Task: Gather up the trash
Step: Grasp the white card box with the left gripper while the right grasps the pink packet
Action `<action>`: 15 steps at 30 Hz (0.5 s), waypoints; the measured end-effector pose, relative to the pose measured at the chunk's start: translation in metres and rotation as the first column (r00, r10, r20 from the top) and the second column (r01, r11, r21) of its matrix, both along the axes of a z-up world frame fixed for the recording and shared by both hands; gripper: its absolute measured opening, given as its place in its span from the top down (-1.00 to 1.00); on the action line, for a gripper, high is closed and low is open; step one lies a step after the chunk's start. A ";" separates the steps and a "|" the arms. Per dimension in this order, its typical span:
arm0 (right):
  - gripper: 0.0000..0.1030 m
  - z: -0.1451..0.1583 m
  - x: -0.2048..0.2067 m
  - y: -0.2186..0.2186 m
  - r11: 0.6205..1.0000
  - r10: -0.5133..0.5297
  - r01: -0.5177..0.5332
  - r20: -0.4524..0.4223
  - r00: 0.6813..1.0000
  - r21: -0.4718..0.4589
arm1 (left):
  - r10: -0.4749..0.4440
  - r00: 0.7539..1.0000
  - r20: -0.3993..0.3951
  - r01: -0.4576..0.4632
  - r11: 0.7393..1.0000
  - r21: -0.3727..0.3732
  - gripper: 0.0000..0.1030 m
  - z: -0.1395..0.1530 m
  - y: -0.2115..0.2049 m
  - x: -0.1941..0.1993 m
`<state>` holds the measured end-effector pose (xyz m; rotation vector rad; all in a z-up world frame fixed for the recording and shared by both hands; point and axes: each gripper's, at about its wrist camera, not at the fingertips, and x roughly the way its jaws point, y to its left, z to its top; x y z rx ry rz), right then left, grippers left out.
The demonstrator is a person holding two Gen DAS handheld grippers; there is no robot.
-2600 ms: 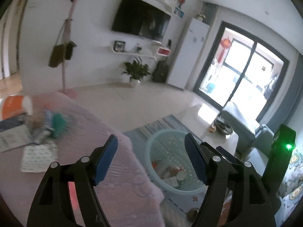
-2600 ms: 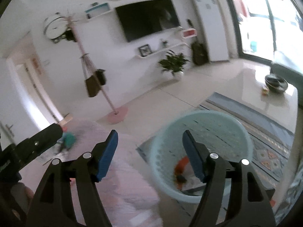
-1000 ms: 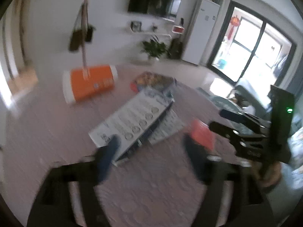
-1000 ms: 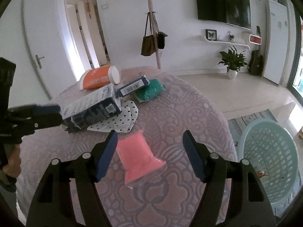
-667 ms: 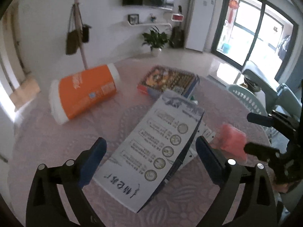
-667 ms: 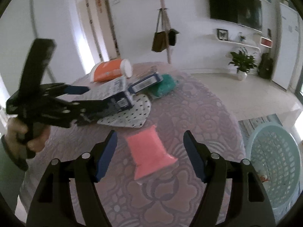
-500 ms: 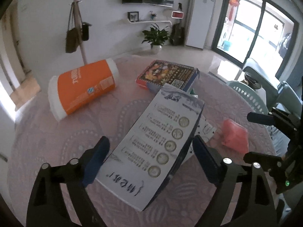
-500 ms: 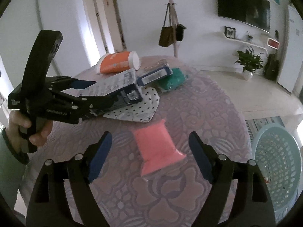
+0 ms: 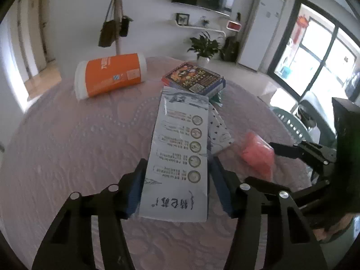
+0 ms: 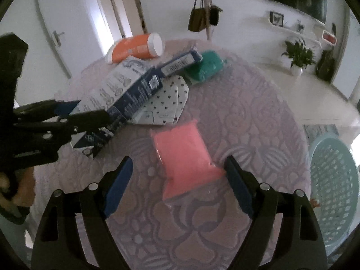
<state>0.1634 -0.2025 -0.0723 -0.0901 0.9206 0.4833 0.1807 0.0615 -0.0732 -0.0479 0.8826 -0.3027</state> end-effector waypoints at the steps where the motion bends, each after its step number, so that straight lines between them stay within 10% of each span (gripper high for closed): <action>1: -0.47 -0.001 -0.001 0.002 1.000 0.000 0.000 0.003 1.000 -0.012 | 0.005 1.000 -0.002 -0.005 1.000 -0.006 -0.03 0.001 -0.001 -0.003; 5: 0.01 -0.002 -0.009 0.010 0.999 0.010 -0.008 0.041 0.999 -0.051 | 0.033 0.999 -0.019 -0.034 0.999 -0.037 -0.03 0.003 0.002 -0.017; 15: 0.10 0.009 -0.017 -0.009 0.997 -0.072 0.070 0.115 0.991 0.021 | 0.050 0.998 -0.035 -0.045 0.992 0.118 -0.24 -0.004 -0.031 -0.013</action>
